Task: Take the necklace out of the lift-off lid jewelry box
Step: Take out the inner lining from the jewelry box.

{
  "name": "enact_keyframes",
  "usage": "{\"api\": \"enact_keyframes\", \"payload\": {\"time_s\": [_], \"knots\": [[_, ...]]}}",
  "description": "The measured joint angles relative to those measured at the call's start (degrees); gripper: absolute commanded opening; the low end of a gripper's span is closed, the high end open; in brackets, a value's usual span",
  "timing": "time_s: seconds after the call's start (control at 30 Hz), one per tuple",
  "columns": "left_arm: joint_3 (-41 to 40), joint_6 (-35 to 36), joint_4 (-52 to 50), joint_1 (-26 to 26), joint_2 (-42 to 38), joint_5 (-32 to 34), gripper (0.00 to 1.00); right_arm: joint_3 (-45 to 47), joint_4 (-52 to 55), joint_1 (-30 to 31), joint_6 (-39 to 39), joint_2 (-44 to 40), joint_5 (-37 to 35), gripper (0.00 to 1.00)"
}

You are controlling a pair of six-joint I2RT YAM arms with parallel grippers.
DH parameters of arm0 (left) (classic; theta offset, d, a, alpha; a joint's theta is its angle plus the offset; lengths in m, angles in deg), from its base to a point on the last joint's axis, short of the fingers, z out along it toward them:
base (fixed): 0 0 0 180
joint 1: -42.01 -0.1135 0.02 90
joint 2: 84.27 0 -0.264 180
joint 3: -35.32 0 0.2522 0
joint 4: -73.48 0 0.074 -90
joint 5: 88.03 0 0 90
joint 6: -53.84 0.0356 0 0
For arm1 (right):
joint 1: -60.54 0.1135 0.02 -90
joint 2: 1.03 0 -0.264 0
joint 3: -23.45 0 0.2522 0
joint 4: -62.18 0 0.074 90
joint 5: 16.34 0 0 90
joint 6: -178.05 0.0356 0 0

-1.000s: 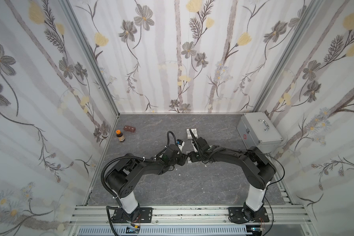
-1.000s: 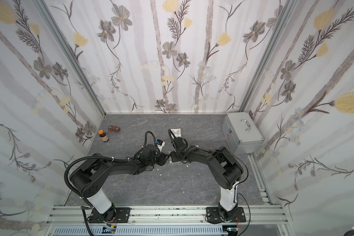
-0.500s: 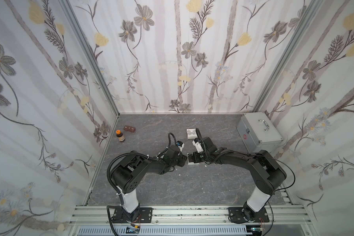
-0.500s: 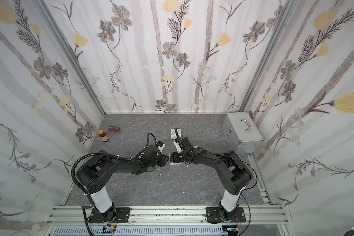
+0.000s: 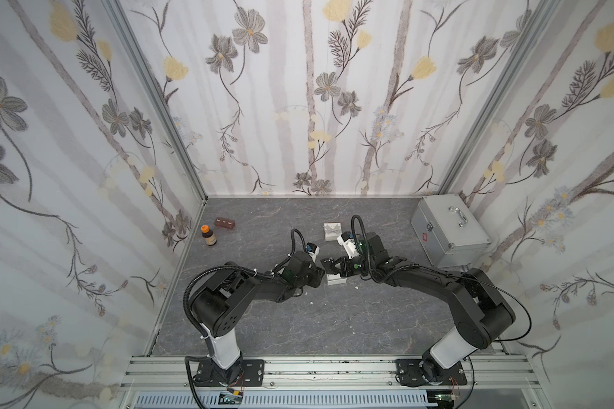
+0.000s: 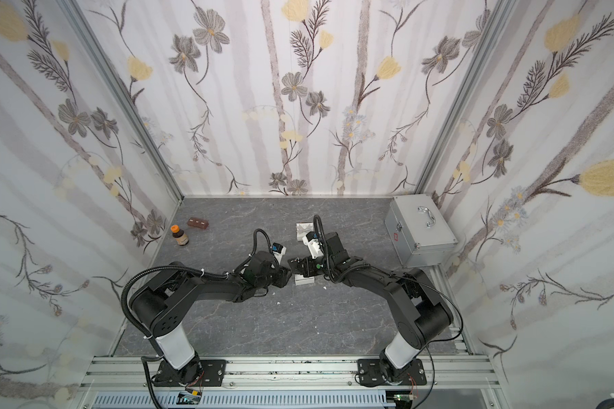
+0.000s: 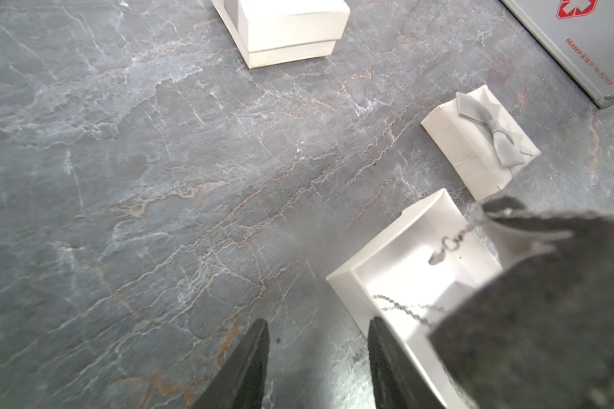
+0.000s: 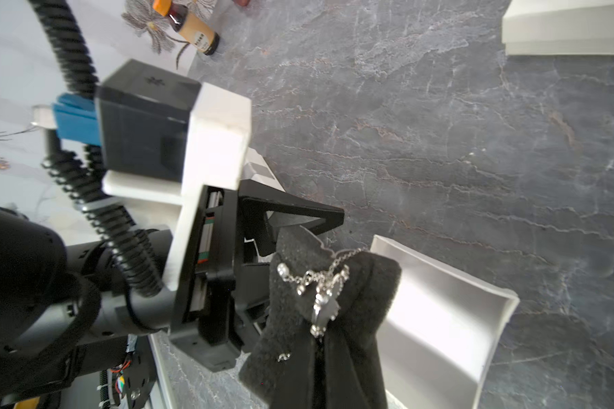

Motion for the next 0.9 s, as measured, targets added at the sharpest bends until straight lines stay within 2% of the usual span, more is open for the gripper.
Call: {"api": "enact_keyframes", "payload": {"time_s": [0.13, 0.33, 0.6, 0.9], "knots": [[0.0, 0.0, -1.75, 0.0, -2.49, 0.35, 0.48, 0.81, -0.92, -1.38, -0.04, -1.6, 2.4, 0.0], [1.75, 0.98, -7.3, 0.13, -10.38, -0.5, 0.48, 1.49, -3.61, -3.82, 0.66, -6.01, 5.27, 0.0], [3.02, 1.62, -9.6, 0.55, -20.35, -10.25, 0.46, 1.92, -6.32, -4.13, 0.39, -10.03, 3.3, 0.0], [4.09, -2.08, -9.57, 0.55, -22.86, -16.46, 0.43, 5.51, -8.07, -3.96, -0.92, -14.6, -0.28, 0.0]]}}
